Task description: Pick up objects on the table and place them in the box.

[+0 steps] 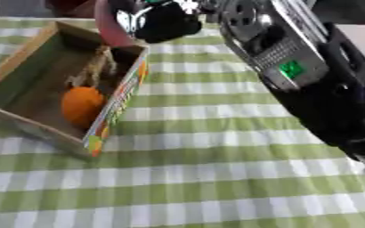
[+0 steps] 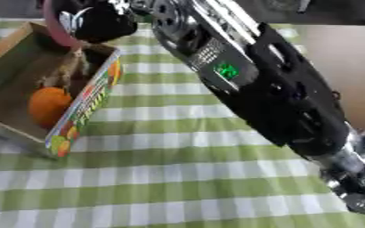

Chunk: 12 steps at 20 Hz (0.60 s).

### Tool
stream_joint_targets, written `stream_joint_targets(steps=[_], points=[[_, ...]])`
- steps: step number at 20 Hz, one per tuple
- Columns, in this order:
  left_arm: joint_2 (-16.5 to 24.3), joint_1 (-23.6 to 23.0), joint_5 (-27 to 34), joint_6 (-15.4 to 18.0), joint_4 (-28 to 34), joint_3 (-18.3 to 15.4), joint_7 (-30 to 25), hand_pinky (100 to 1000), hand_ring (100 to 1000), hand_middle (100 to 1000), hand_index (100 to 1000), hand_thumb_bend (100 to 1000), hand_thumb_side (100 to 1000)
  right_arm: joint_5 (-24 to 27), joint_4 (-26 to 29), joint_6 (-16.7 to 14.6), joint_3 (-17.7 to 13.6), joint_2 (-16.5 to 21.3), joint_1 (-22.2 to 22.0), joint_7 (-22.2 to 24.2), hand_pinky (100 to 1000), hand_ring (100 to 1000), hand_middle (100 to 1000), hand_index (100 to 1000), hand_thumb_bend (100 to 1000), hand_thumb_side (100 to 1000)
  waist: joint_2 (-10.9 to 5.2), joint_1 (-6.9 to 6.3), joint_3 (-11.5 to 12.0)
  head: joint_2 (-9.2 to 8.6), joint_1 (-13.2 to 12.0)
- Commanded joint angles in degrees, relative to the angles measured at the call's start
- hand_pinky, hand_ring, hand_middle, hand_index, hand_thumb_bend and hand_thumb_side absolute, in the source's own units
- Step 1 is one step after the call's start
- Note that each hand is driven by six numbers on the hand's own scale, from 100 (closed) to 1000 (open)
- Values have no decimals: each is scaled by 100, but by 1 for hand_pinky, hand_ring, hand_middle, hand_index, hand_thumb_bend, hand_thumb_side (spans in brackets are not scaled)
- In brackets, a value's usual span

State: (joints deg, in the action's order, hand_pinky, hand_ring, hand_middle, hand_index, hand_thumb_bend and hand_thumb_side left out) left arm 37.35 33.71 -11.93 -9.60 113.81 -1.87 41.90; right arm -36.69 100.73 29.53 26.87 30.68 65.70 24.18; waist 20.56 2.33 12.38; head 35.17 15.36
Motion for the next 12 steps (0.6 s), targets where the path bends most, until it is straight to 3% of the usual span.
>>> stream_joint_targets(steps=[1, 12], points=[[185, 145, 10, 27, 79, -13, -11, 768, 760, 753, 867, 100, 982, -80, -359, 22, -145, -193, 256, -217, 648, 619, 449, 541, 100, 359, -66, -9, 53, -121, 72], [121, 391, 50, 95, 79, 43, -67, 769, 761, 753, 867, 100, 984, -828, -1709, -40, -482, -1257, 439, -1040, 654, 633, 457, 551, 100, 340, 112, 54, 277, -259, 560]])
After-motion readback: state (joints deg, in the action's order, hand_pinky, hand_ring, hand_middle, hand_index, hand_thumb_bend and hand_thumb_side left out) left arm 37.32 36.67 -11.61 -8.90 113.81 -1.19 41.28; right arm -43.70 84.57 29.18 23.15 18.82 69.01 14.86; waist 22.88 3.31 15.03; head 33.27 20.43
